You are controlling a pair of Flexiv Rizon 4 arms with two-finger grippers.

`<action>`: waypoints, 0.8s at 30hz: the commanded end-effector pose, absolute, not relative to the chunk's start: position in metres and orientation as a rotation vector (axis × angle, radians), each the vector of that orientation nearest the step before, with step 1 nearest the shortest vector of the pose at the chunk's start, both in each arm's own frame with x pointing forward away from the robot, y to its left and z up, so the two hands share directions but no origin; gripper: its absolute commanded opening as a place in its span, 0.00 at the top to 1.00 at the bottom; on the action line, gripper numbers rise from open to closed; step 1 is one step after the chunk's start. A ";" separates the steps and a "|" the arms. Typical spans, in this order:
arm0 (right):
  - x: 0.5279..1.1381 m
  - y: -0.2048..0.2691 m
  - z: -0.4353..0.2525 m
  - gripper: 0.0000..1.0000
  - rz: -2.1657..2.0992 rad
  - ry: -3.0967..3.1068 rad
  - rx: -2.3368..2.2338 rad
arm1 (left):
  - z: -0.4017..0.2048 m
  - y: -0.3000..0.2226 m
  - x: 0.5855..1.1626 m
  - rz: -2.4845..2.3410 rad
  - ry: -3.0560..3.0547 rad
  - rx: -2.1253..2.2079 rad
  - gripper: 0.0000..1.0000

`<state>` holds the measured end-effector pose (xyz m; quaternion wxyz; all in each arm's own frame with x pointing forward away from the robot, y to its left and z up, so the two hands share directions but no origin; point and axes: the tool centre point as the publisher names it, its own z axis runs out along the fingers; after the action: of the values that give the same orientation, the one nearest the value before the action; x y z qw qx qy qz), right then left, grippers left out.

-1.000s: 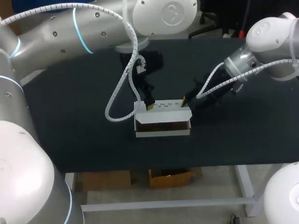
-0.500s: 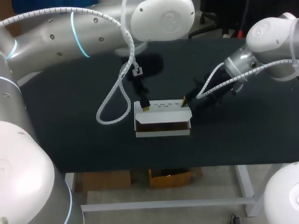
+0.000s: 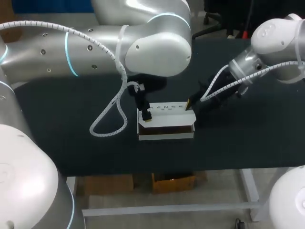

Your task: Assemble the packaging by folding the flat box into shape, placing the metal phone stand inside, and closing the box properly

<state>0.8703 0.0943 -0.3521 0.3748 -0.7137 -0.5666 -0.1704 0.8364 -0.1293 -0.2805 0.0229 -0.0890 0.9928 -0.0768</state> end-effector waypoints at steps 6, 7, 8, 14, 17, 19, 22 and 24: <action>0.870 0.095 -0.351 0.59 -0.436 -1.451 -1.829 | -0.296 -0.136 0.842 -0.232 3.067 -0.295 0.00; 0.870 0.096 -0.351 0.59 -0.435 -1.452 -1.828 | -0.297 -0.136 0.842 -0.231 3.056 -0.288 0.00; 0.870 0.096 -0.351 0.59 -0.435 -1.452 -1.828 | -0.298 -0.136 0.842 -0.232 3.052 -0.284 0.00; 0.870 0.096 -0.351 0.59 -0.435 -1.452 -1.827 | -0.305 -0.136 0.848 -0.251 3.051 -0.276 0.00; 0.870 0.097 -0.350 0.59 -0.435 -1.452 -1.827 | -0.308 -0.137 0.849 -0.246 3.055 -0.278 0.09; 0.870 0.097 -0.350 0.59 -0.435 -1.452 -1.827 | -0.310 -0.137 0.850 -0.242 3.055 -0.273 0.09; 0.871 0.097 -0.350 0.60 -0.434 -1.451 -1.827 | -0.312 -0.138 0.851 -0.238 3.050 -0.268 0.07; 0.871 0.097 -0.350 0.59 -0.433 -1.451 -1.827 | -0.313 -0.138 0.852 -0.240 3.047 -0.266 0.07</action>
<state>0.8705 0.0961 -0.3508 0.3752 -0.7134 -0.5667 -0.1705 0.8504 -0.1351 -0.3102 0.0361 -0.0870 0.9923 -0.0804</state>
